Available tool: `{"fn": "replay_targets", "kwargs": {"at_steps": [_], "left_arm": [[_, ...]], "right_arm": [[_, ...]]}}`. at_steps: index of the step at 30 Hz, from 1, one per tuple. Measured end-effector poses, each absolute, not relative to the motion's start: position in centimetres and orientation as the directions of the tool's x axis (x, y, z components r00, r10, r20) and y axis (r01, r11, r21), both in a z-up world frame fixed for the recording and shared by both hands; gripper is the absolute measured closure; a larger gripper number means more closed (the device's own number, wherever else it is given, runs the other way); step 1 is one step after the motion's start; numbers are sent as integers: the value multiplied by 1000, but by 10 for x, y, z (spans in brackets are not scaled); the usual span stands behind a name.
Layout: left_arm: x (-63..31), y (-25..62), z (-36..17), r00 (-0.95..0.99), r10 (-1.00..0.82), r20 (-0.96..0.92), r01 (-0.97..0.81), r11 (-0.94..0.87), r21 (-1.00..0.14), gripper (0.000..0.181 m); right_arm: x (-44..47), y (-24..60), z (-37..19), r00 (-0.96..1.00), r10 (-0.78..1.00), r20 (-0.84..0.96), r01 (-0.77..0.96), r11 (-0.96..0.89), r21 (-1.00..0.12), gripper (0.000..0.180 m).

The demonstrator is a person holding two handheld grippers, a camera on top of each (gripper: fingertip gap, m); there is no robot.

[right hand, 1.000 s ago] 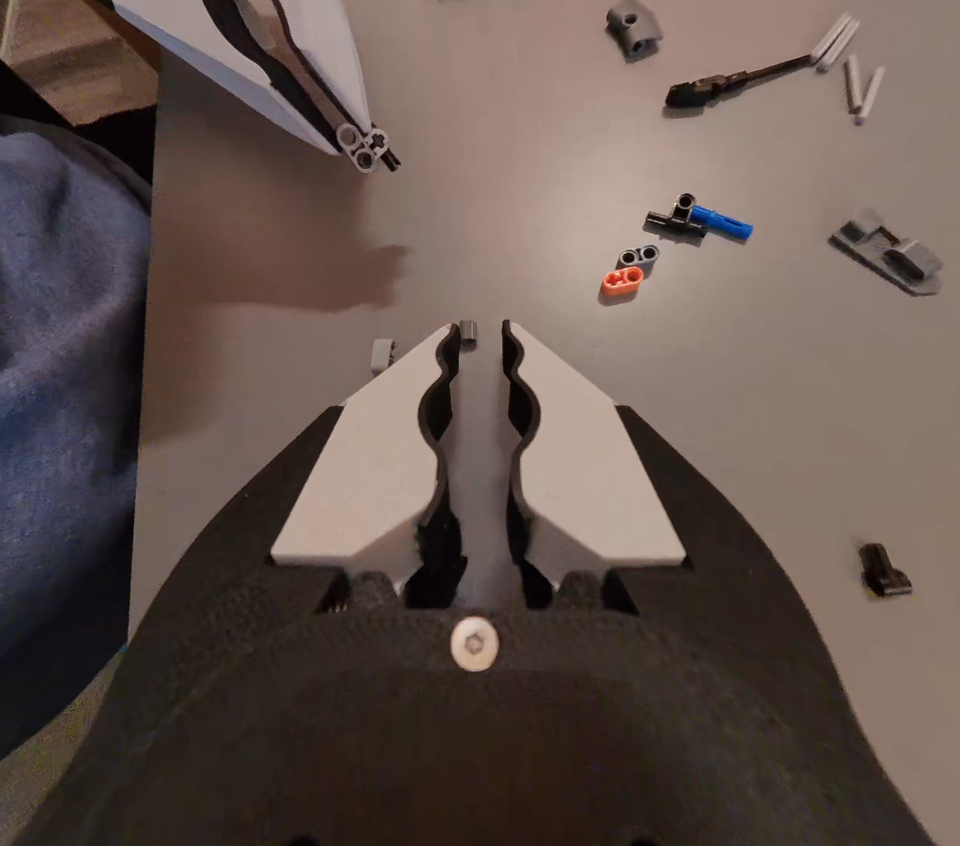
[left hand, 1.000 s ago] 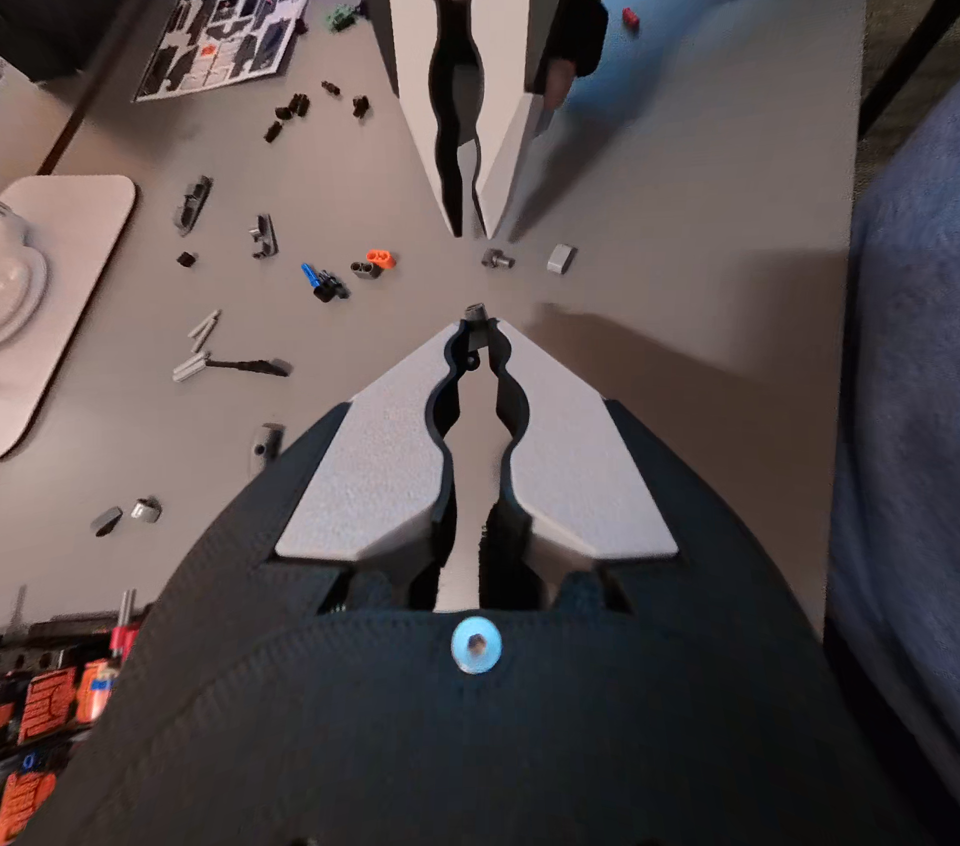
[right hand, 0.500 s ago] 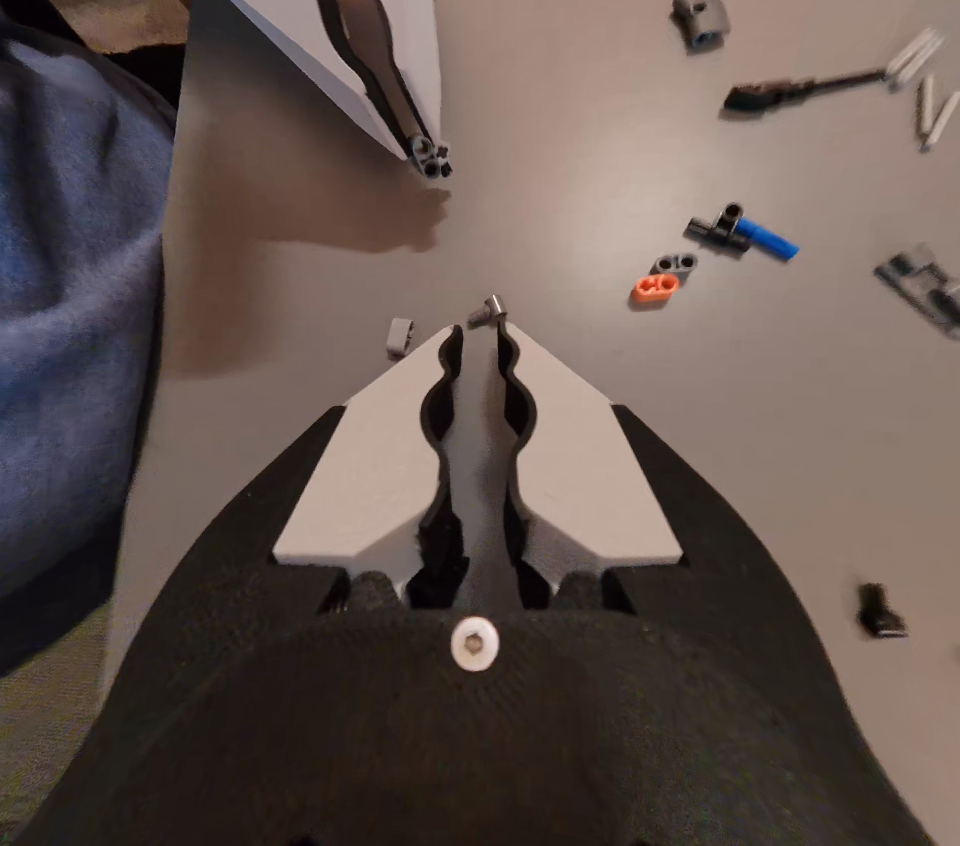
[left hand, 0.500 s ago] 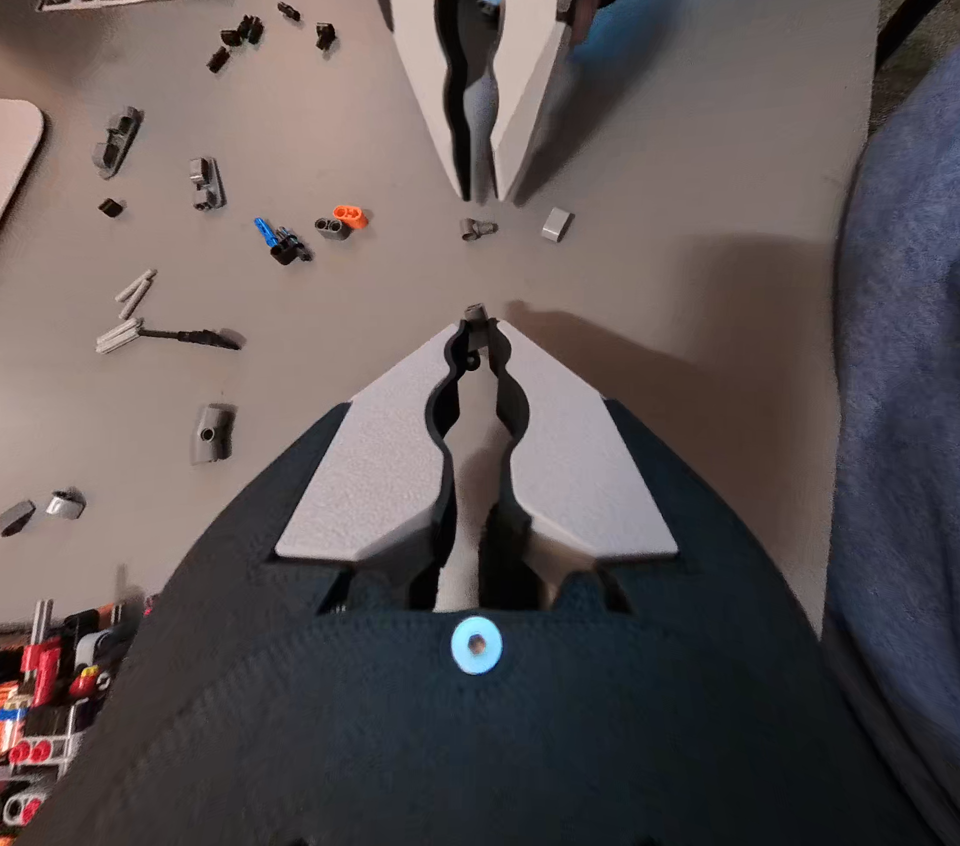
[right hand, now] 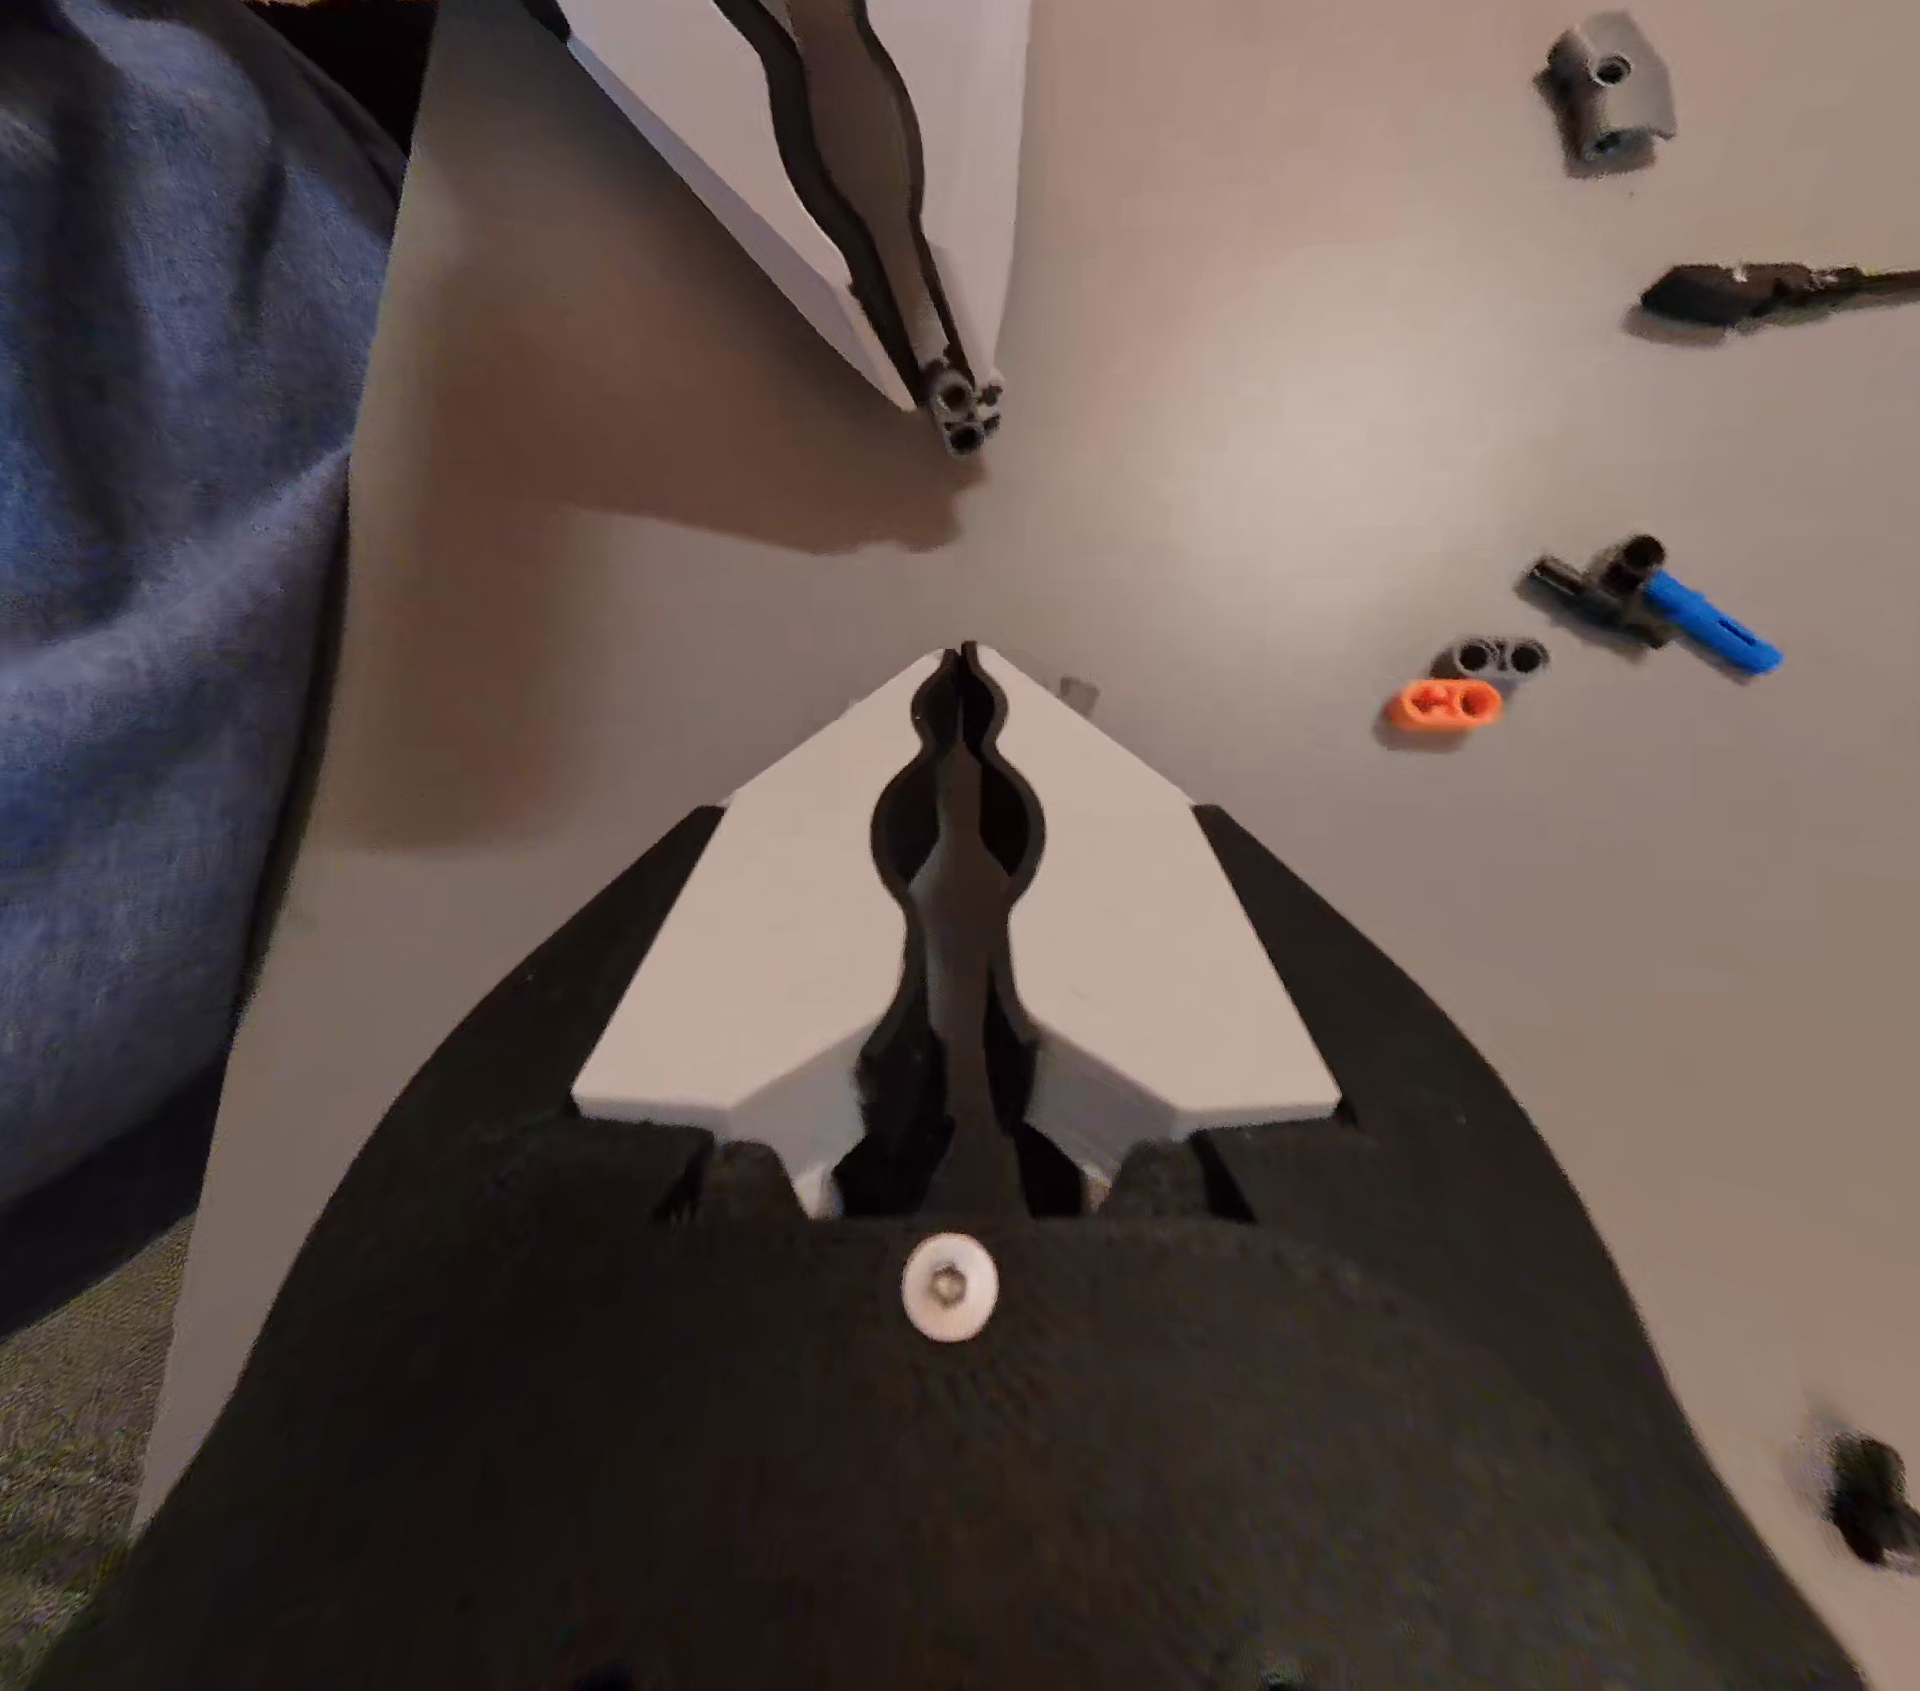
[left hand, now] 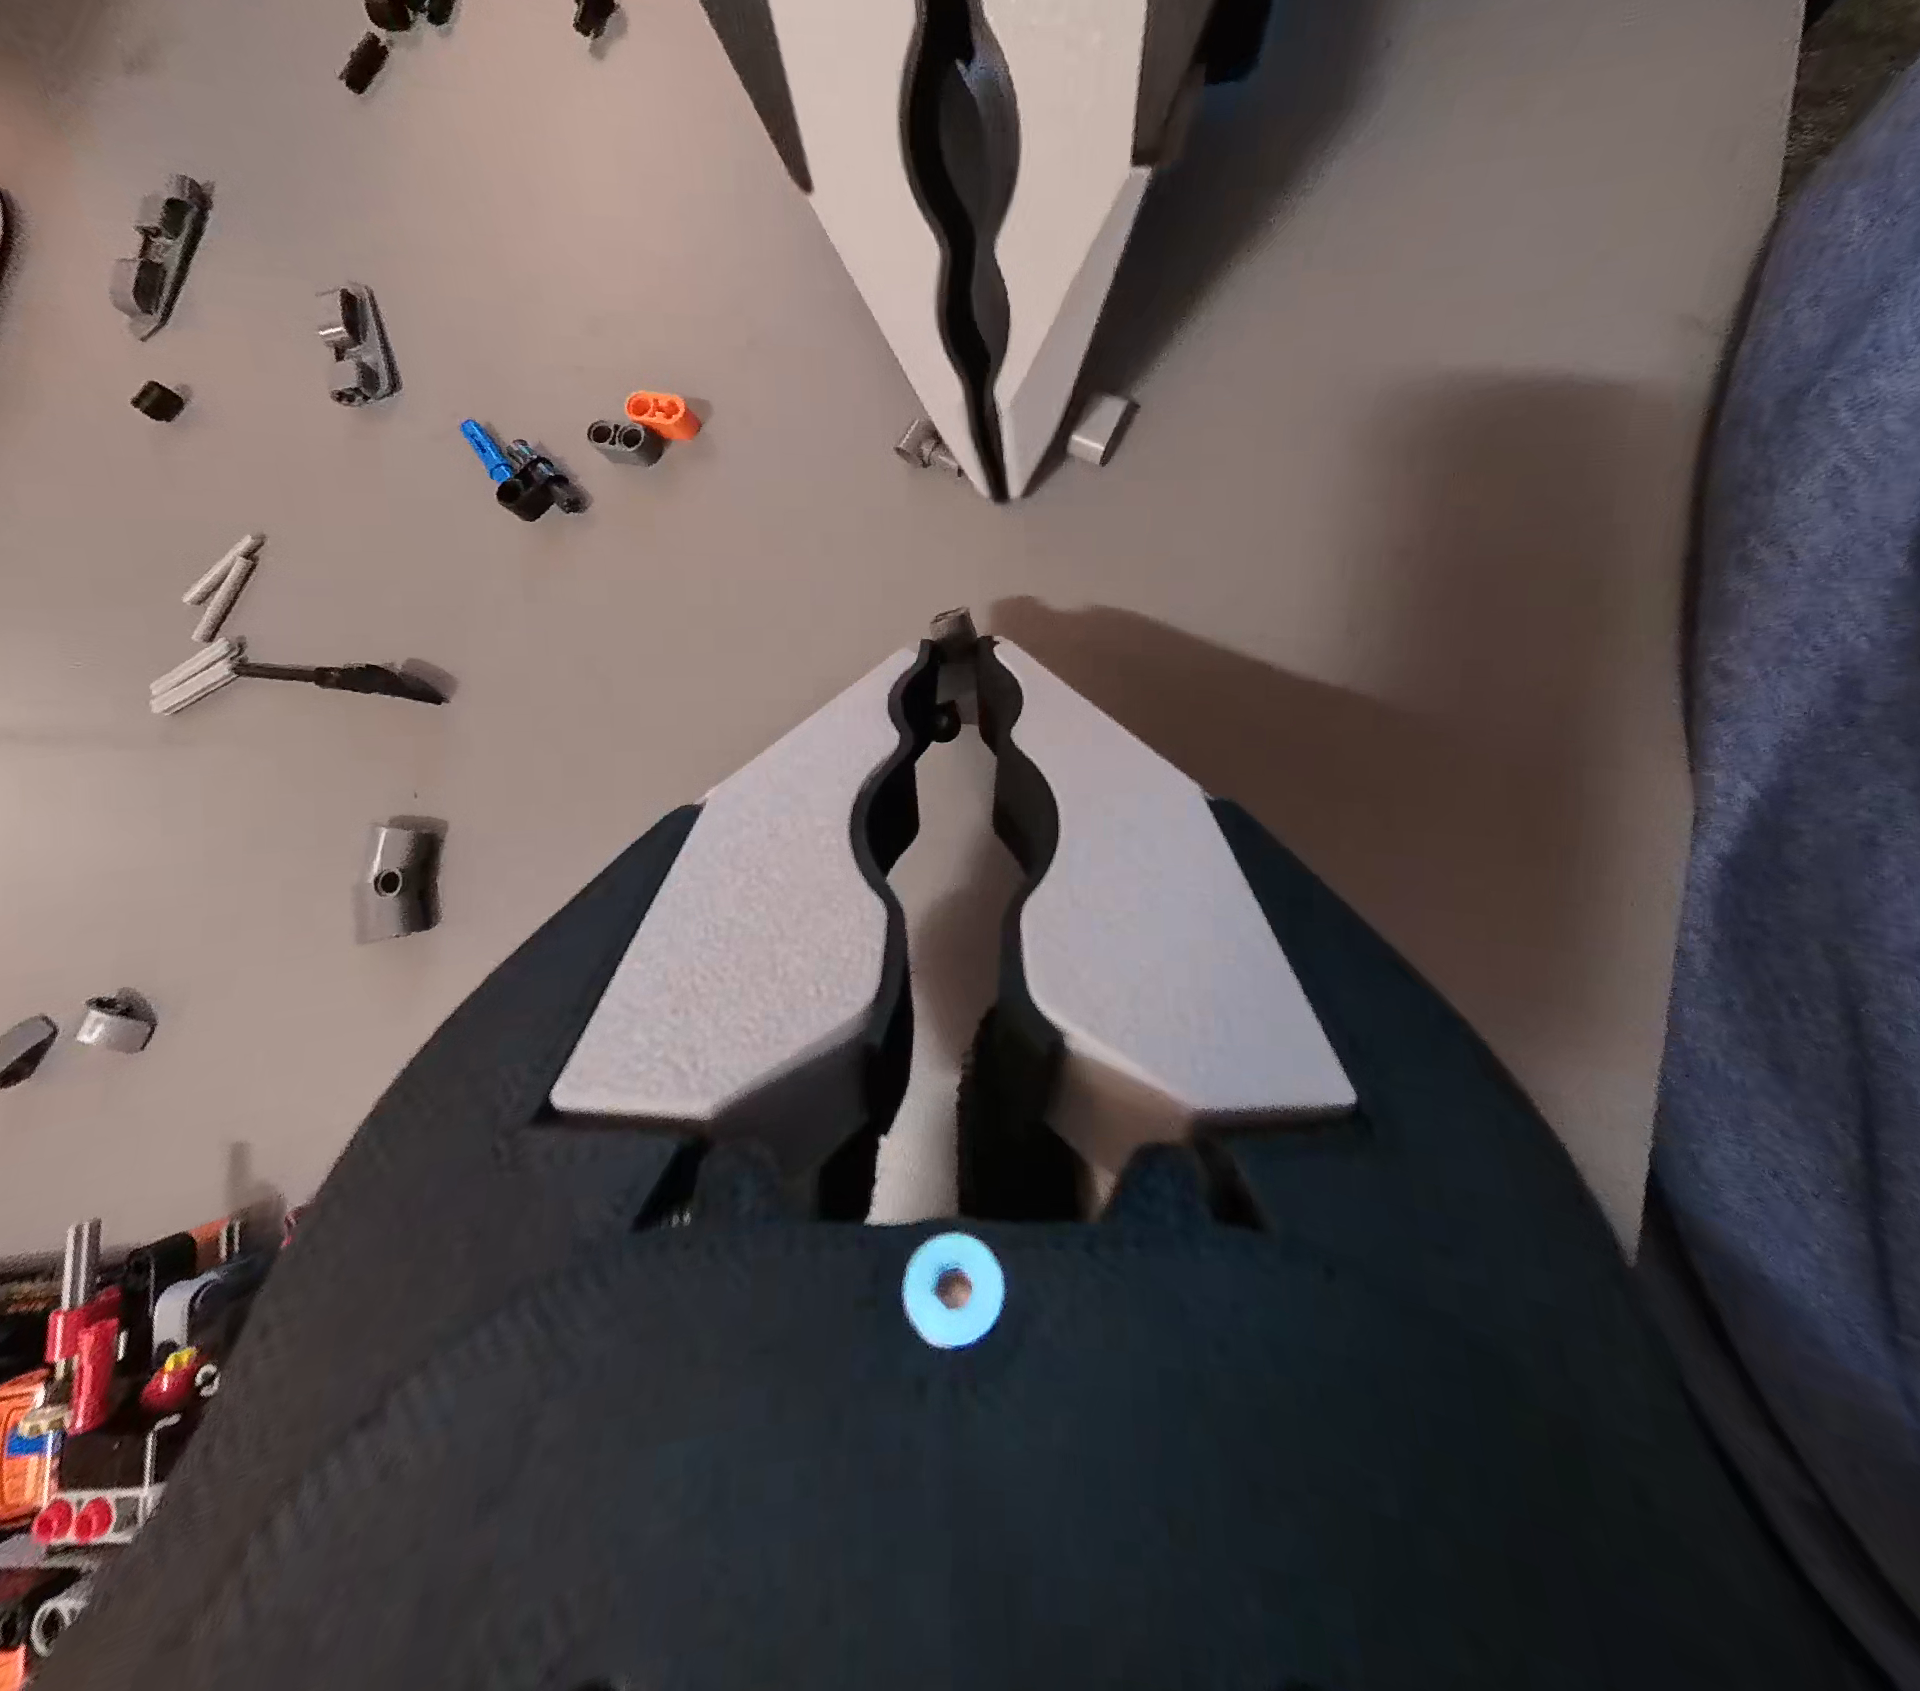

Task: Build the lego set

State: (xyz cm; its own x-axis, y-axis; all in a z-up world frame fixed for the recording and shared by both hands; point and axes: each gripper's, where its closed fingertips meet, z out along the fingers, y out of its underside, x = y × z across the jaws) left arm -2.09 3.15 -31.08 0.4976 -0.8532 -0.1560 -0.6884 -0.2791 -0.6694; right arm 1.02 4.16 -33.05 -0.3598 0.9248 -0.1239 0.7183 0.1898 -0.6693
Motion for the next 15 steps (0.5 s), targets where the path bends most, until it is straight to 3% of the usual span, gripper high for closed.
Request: {"fn": "replay_targets", "kwargs": {"at_steps": [6, 11, 15], "left_arm": [[-21, 30, -310, 491, -859, -149, -697, -284, -659, 176], [-17, 30, -311, 464, -875, -135, -713, -279, -644, 176], [-17, 30, -311, 463, -877, -129, -716, -285, -637, 176]], "right_arm": [[15, 64, -313, -349, 937, -23, 674, 234, -700, 175], [15, 72, -322, -508, 858, 73, 641, 434, -632, 162], [14, 67, -323, -651, 756, 71, 566, 545, -619, 163]]}}
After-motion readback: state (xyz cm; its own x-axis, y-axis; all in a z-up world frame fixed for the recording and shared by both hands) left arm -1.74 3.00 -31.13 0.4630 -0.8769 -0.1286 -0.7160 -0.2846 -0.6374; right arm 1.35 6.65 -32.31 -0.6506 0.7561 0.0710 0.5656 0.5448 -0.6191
